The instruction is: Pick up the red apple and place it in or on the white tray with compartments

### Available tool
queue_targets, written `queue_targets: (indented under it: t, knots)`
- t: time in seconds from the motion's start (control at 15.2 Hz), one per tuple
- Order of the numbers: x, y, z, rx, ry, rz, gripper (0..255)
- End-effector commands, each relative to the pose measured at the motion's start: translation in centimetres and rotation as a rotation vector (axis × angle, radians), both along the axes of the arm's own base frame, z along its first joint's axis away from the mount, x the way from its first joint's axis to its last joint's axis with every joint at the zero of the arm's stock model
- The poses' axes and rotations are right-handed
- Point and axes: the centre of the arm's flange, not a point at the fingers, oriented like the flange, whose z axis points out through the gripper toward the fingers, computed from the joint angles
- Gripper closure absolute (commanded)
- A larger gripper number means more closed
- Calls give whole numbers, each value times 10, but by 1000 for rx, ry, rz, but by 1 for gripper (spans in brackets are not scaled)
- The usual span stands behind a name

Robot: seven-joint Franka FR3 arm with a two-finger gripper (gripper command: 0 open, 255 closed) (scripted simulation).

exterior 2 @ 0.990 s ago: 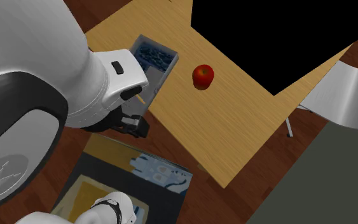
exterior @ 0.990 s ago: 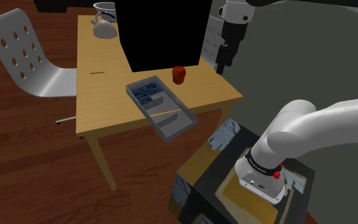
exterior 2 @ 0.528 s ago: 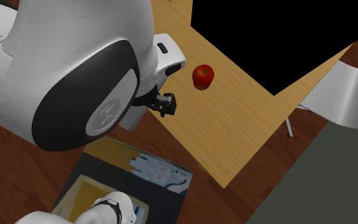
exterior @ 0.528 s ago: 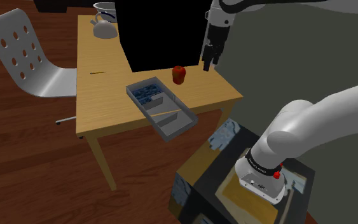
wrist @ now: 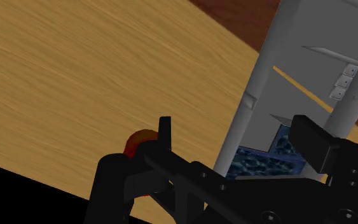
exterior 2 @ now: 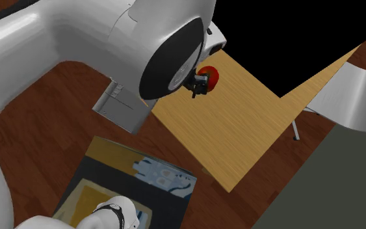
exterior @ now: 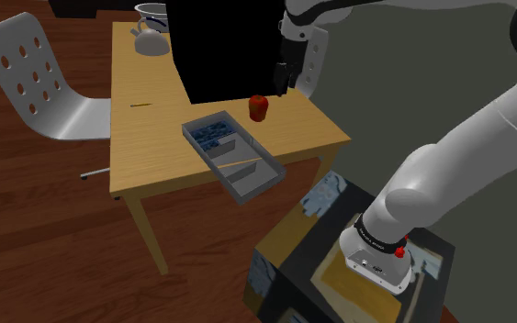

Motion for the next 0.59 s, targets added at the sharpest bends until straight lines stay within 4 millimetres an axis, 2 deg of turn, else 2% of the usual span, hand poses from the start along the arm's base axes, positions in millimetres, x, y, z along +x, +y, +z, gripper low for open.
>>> queue_targets:
  t: [0.0, 0.53]
  knots:
    - [23, -8, -9, 1, -9, 0, 0]
    - [112, -46, -41, 8, -41, 0, 0]
